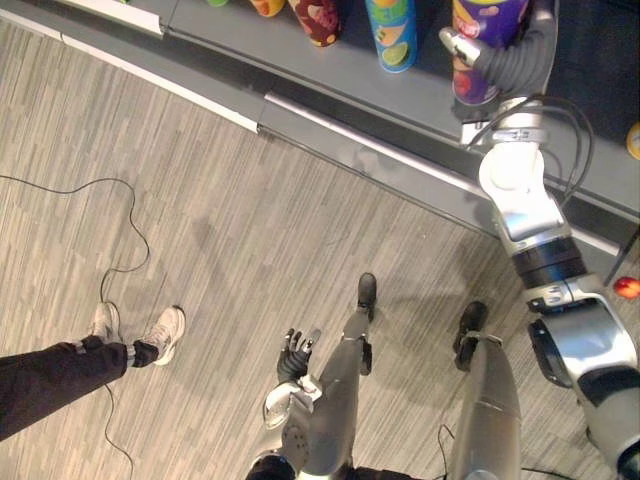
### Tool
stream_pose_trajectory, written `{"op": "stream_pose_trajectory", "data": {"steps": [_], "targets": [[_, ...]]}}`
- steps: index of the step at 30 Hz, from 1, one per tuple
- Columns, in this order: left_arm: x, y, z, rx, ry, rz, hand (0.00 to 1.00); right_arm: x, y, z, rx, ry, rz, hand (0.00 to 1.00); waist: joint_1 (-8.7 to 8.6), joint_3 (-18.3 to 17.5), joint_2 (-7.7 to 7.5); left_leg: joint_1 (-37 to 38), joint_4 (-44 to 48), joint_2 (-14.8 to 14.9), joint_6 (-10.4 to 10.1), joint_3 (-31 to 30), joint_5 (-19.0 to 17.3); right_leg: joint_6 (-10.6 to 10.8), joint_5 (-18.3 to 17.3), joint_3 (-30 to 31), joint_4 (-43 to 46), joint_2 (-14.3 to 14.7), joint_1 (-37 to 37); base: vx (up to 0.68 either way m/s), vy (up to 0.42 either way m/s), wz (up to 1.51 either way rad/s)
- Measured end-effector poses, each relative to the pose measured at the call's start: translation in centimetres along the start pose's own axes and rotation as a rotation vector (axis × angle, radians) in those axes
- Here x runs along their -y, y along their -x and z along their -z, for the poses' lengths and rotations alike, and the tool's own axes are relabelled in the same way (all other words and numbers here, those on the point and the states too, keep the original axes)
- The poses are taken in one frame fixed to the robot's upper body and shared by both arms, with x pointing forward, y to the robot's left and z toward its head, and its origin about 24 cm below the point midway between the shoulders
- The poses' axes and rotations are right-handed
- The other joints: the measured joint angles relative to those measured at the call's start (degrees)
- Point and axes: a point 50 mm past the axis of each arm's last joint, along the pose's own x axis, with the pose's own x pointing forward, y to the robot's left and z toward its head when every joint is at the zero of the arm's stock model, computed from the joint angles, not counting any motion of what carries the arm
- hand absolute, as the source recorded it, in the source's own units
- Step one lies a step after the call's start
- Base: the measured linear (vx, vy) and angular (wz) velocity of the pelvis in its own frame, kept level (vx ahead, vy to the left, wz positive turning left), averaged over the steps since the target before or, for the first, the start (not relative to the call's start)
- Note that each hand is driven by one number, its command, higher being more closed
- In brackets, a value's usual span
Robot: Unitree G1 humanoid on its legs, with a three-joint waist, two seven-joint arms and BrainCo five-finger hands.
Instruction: Put the gum and the chips on the shelf.
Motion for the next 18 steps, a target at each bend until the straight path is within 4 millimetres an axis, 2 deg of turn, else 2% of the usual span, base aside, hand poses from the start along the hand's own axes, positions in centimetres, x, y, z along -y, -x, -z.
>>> {"op": "stream_pose_trajectory", "data": {"steps": [18], "targets": [[0.0, 0.1, -0.2, 0.020, -0.001, 0.005, 0.00, 1.7, -1.1, 0.8, -0.023, 0.054, 0.035, 1.00, -0.03, 0.0, -0.03, -2.6, 1.7, -0.1, 0.2, 1.0, -0.1, 0.0, 0.0, 0.8, 1.2, -0.2, -2.8, 0.00, -0.048, -0.01]]}}
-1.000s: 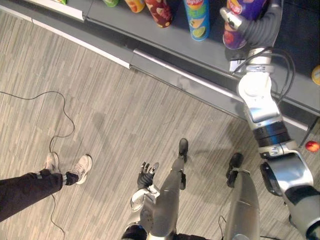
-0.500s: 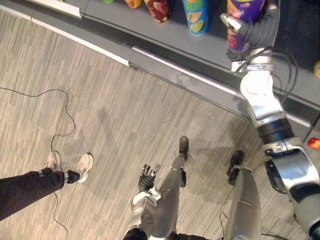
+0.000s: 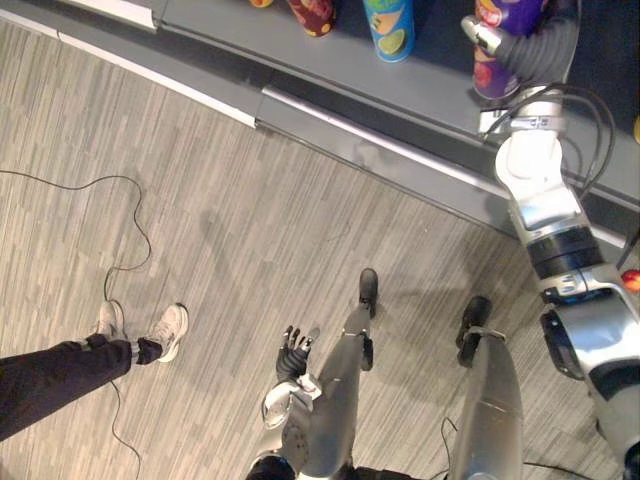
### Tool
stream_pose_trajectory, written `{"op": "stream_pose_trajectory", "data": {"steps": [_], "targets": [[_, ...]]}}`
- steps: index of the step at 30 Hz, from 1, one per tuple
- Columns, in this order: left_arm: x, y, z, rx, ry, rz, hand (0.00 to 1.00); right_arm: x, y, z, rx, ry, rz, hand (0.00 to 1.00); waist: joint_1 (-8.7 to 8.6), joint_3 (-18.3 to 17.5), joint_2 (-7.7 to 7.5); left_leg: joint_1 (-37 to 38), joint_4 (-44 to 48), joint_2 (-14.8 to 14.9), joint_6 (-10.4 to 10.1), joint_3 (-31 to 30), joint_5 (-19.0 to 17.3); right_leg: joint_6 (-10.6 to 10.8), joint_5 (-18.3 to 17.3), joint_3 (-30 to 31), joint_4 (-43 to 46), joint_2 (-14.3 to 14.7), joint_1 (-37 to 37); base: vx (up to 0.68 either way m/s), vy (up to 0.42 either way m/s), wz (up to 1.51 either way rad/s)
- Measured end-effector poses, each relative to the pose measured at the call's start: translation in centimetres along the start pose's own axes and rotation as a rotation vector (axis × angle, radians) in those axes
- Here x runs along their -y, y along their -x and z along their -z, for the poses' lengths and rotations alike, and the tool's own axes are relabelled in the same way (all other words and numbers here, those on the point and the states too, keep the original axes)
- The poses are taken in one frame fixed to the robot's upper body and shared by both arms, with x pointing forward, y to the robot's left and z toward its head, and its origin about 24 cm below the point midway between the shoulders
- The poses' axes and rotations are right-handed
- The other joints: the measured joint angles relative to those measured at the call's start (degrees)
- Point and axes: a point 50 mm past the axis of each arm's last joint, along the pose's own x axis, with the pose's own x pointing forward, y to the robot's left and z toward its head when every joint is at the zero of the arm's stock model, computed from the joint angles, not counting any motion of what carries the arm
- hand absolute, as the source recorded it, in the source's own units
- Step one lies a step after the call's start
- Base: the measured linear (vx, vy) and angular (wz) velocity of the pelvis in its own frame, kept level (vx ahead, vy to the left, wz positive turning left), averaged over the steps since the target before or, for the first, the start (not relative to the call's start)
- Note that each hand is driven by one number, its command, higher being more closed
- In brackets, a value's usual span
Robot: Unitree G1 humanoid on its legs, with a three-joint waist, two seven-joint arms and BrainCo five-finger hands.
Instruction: Put the gum and the chips on the shelf.
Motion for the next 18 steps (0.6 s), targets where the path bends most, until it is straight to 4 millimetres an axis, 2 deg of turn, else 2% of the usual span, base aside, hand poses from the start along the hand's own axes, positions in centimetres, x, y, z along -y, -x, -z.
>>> {"op": "stream_pose_trajectory", "data": {"steps": [16, 17, 18], "targets": [[0.00, 0.00, -0.18, 0.015, -0.001, 0.003, 0.00, -0.18, -0.14, 0.14, 0.000, 0.011, -0.027, 1.00, 0.01, 0.0, -0.04, -1.1, 0.1, -0.1, 0.2, 0.2, -0.1, 0.0, 0.0, 0.3, 0.3, -0.1, -1.4, -0.01, -0.047, 0.00], [0.00, 0.01, -0.18, 0.016, -0.001, 0.003, 0.00, -0.21, -0.14, 0.17, 0.000, 0.011, -0.033, 0.00, 0.01, 0.0, -0.04, -1.1, 0.2, -0.1, 0.2, 0.2, -0.1, 0.0, 0.0, 0.4, 0.3, -0.1, -1.4, -0.01, -0.039, -0.02], [0.01, 0.01, -0.18, 0.016, -0.001, 0.003, 0.00, -0.21, -0.13, 0.18, 0.000, 0.011, -0.034, 0.00, 0.01, 0.0, -0.04, -1.1, 0.2, -0.1, 0.2, 0.2, -0.1, 0.0, 0.0, 0.4, 0.4, -0.1, -1.5, -0.01, -0.048, -0.01]]}}
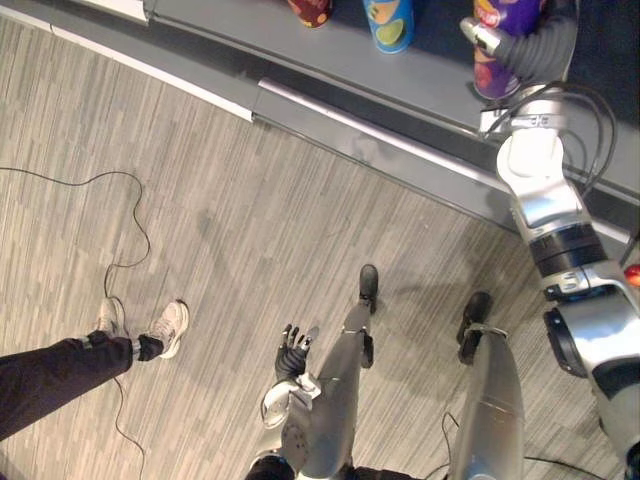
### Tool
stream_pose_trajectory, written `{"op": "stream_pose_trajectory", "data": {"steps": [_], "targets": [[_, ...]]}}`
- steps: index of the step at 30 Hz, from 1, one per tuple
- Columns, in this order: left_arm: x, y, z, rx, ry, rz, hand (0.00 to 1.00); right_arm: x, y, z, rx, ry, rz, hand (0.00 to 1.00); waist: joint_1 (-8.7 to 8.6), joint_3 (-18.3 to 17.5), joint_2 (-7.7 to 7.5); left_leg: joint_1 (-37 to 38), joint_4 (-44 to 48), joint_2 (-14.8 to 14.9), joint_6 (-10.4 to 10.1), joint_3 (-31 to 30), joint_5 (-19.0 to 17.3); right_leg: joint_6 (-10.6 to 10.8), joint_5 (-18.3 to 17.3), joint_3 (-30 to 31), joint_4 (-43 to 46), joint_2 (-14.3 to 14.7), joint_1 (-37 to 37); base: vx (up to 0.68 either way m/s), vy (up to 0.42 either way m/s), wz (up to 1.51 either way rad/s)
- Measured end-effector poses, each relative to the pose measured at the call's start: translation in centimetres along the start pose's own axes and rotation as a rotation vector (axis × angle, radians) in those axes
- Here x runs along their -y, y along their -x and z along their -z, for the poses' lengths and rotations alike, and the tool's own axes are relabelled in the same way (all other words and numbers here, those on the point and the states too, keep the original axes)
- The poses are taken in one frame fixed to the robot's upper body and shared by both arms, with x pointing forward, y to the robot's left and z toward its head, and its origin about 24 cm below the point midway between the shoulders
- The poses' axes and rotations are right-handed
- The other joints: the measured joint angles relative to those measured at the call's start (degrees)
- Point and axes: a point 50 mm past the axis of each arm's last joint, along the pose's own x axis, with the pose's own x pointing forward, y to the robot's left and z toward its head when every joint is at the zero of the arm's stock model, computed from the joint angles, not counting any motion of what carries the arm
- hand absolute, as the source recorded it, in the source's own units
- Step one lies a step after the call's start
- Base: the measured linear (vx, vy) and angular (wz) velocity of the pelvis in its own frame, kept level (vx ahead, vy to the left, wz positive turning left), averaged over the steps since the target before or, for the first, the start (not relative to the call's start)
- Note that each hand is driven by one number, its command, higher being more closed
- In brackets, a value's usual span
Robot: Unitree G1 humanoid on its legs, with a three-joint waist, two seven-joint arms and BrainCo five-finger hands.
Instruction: Put the gum and the chips on the shelf.
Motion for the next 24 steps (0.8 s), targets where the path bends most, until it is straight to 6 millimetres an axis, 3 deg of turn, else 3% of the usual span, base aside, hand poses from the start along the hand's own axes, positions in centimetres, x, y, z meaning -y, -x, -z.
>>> {"op": "stream_pose_trajectory", "data": {"steps": [20, 24], "targets": [[0.08, 0.02, 0.01, 0.004, -0.003, 0.004, 0.00, 0.28, -0.06, -0.13, 0.028, 0.005, -0.011, 0.00, -0.14, 0.0, -0.01, 0.1, 0.3, 0.3, -0.1, 0.5, 0.1, 0.0, 0.1, 0.3, -0.1, 0.2, 0.0, -0.01, -0.031, -0.01], [0.13, 0.06, 0.14, -0.001, -0.005, 0.006, 0.00, 0.20, 0.25, 0.68, -0.010, 0.003, -0.025, 0.00, -0.14, 0.1, -0.14, 1.9, 0.3, 0.7, -0.1, 1.2, -0.2, 0.1, 0.1, 0.6, -0.8, 0.7, 1.9, 0.01, -0.015, -0.10]]}}
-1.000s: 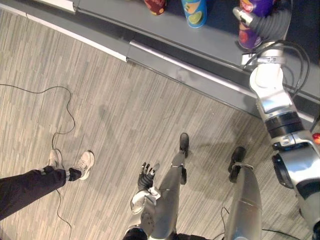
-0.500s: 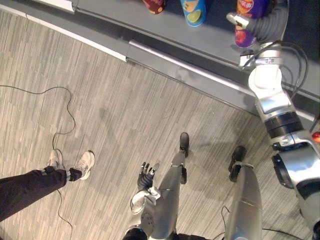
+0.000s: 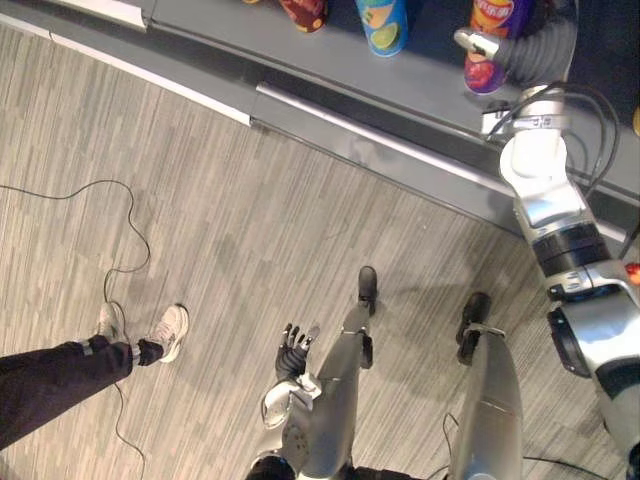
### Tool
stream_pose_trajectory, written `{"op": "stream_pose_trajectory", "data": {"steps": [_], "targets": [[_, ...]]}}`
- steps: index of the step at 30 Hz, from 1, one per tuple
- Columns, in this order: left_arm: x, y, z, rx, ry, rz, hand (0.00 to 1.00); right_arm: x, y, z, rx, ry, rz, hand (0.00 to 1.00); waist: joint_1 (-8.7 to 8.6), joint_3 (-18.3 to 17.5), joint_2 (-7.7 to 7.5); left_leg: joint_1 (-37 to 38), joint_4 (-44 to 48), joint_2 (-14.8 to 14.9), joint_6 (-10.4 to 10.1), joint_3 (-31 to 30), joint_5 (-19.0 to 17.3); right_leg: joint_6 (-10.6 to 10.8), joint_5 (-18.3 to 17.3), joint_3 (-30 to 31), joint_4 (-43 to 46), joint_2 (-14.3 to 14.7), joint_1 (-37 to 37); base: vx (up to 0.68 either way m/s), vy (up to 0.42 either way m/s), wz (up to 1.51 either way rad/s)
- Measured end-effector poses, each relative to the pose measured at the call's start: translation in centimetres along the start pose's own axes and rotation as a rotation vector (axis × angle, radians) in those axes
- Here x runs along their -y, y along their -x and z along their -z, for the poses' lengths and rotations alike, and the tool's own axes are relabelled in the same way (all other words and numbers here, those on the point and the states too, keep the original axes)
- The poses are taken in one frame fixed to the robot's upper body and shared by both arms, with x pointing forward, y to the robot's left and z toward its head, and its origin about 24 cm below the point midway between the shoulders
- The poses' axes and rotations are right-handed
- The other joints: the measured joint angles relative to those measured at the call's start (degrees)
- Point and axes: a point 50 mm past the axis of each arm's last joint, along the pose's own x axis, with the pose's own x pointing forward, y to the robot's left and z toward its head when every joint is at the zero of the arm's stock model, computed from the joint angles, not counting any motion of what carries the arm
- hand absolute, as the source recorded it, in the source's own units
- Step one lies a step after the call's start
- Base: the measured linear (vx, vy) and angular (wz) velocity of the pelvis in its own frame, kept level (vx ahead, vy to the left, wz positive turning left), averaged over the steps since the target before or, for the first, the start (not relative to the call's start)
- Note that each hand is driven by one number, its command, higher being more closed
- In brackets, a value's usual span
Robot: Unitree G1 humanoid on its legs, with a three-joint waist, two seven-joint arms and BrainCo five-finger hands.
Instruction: Put the gum and the chips on the shelf.
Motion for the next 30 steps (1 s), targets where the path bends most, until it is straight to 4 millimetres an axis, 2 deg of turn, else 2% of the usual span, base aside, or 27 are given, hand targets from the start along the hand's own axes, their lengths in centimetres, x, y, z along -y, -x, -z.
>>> {"op": "stream_pose_trajectory", "data": {"steps": [4, 5, 8, 11, 16, 20, 24, 25, 28, 30], "targets": [[-0.2, 0.1, 0.1, -0.005, -0.001, -0.006, 0.00, 0.0, 0.6, 0.6, -0.018, -0.002, -0.008, 0.00, -0.68, 0.0, -0.23, 1.3, 0.7, 0.7, -0.2, 0.7, -1.0, 0.1, 0.1, 0.2, -0.9, 0.7, 1.6, 0.02, -0.047, -0.15], [-0.3, 0.1, 0.1, -0.005, -0.002, -0.008, 0.00, 0.0, 1.0, 1.2, -0.040, -0.004, -0.010, 0.00, -1.40, 0.0, -0.27, 1.5, 1.5, 0.9, -0.1, 0.8, -1.5, 0.2, 0.1, 0.2, -1.2, 0.9, 2.1, 0.03, -0.042, -0.10], [-0.3, 0.1, 0.2, -0.009, -0.002, -0.008, 0.00, 0.2, 1.7, 2.4, -0.089, 0.006, -0.009, 0.00, -1.64, 0.1, -0.46, 2.4, 2.5, 1.3, -0.1, 1.5, -2.4, 0.3, 0.2, 0.6, -1.6, 1.3, 3.2, 0.05, -0.041, -0.18], [-0.4, 0.1, 0.3, -0.019, -0.004, -0.011, 0.00, 0.2, 2.8, 3.5, -0.143, 0.003, -0.024, 0.00, -2.69, 0.0, -0.58, 3.2, 5.0, 2.2, -0.1, 2.0, -4.3, 0.3, 0.2, 0.7, -2.1, 2.2, 5.1, 0.05, -0.039, -0.19], [-0.7, 0.1, 0.4, -0.037, -0.013, -0.010, 0.00, 0.3, 4.6, 5.0, -0.214, -0.030, -0.036, 0.00, -3.41, 0.1, -1.92, 7.2, 5.6, 3.8, -0.4, 3.7, -5.8, 0.5, 0.3, 1.2, -3.7, 3.7, 8.8, 0.05, -0.038, -0.24], [-1.1, 0.0, 0.3, -0.037, -0.011, -0.027, 0.00, -0.2, 6.3, 5.0, -0.228, -0.087, -0.059, 0.00, -3.61, -0.1, -3.33, 9.9, 5.4, 5.0, -0.6, 5.1, -6.6, 0.8, 0.4, 1.1, -5.5, 4.6, 11.5, 0.05, -0.022, -0.22], [-1.8, 0.0, 0.4, -0.071, -0.030, -0.042, 0.00, -1.6, 9.5, 5.1, -0.268, -0.173, -0.088, 0.00, -5.01, -0.4, -5.47, 13.7, 4.0, 5.4, -0.8, 5.8, -7.0, 0.7, 0.7, 0.8, -7.3, 5.0, 15.2, 0.07, -0.008, -0.11], [-1.8, 0.0, 0.5, -0.080, -0.033, -0.046, 0.00, -1.7, 10.0, 5.3, -0.285, -0.182, -0.084, 0.00, -5.10, -0.5, -5.63, 14.5, 3.5, 5.4, -0.8, 6.0, -6.9, 0.9, 0.8, 0.8, -7.8, 5.1, 15.8, 0.09, 0.009, -0.13], [-2.8, 0.0, 1.0, -0.116, -0.058, -0.077, 0.00, -2.5, 13.7, 6.4, -0.396, -0.239, -0.102, 0.00, -6.06, -0.6, -5.89, 18.6, 1.5, 5.7, -0.8, 6.4, -7.0, 0.9, 1.8, 0.9, -10.8, 5.8, 20.3, 0.08, 0.020, -0.10], [-3.4, 0.0, 1.1, -0.131, -0.082, -0.091, 0.00, -2.6, 15.6, 6.7, -0.435, -0.257, -0.124, 0.00, -6.20, -0.6, -5.96, 20.0, 0.9, 6.0, -0.9, 6.4, -7.1, 0.9, 2.6, 0.9, -12.8, 6.5, 22.3, 0.06, 0.024, -0.10]]}}
